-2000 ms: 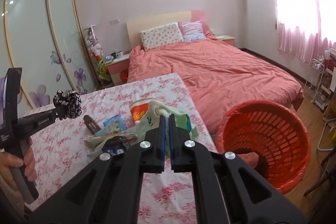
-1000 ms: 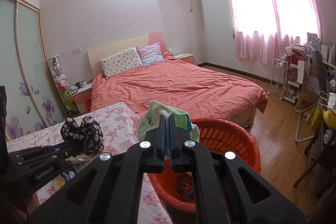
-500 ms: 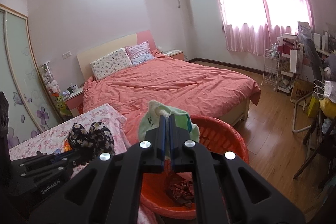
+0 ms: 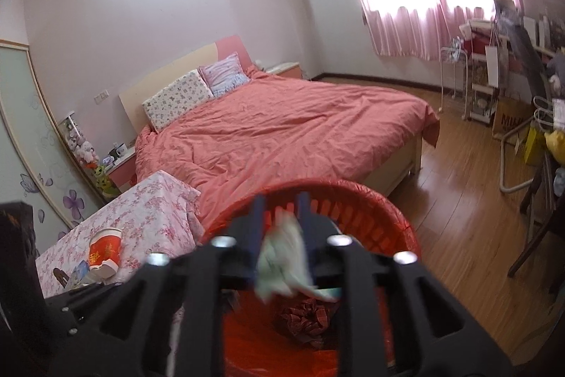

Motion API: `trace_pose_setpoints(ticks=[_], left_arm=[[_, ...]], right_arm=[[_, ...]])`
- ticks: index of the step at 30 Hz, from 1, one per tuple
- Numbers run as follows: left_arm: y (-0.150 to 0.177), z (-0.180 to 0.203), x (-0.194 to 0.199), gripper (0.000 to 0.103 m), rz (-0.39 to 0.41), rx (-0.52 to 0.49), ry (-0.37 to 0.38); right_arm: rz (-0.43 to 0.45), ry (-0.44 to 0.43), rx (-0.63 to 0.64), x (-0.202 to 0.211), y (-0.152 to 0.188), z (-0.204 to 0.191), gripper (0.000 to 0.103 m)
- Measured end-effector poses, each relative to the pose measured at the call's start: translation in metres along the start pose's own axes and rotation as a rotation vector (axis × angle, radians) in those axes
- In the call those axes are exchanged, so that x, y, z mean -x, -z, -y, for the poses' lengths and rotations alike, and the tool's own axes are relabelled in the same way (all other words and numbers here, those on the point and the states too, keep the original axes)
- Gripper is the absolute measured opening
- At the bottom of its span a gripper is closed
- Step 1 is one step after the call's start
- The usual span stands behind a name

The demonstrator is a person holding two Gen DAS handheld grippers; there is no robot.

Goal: Collect trash
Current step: 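Open both grippers over the orange basket to drop the sock and cap, then move both open grippers back to the trash pile on the bed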

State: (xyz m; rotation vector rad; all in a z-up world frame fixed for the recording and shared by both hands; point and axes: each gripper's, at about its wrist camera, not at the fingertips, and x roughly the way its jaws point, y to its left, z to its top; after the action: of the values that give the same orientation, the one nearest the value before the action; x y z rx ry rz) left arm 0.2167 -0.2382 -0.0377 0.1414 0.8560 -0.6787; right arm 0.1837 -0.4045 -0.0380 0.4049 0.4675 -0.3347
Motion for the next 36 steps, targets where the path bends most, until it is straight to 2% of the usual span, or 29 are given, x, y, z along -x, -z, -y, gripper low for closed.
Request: trace_pose_setpoints(ticks=[3,5,11,19,25,28,36], left_arm=[[0.005,-0.007,-0.003,0.050,-0.023,0.017,-0.012],[0.009,-0.011,-0.001,0.052,-0.026,0.025,-0.031],[0.022,-0.032,0.024,0.059,0.009,0.038,-0.128],[0.049,-0.082,0.066,0.059,0.051,0.102,-0.246],[0.072,-0.121,0.091,0.061,0.067,0.176,-0.319],[0.086,-0.145,0.105,0.067,0.075,0.225,-0.367],[0.116,-0.203,0.137,0.067,0.106,0.350,-0.483]], right_arm=[[-0.011,0.024,-0.002,-0.005,0.004,0.004,0.036],[-0.008,0.034,0.000,-0.003,0.006,0.005,0.042],[0.009,0.058,0.035,0.009,0.010,0.000,0.054],[0.008,0.033,0.084,0.022,0.018,-0.025,0.060],[-0.023,-0.005,0.130,0.025,0.033,-0.053,0.061],[-0.042,-0.028,0.171,0.024,0.045,-0.075,0.061],[-0.125,-0.143,0.266,0.020,0.083,-0.147,0.061]])
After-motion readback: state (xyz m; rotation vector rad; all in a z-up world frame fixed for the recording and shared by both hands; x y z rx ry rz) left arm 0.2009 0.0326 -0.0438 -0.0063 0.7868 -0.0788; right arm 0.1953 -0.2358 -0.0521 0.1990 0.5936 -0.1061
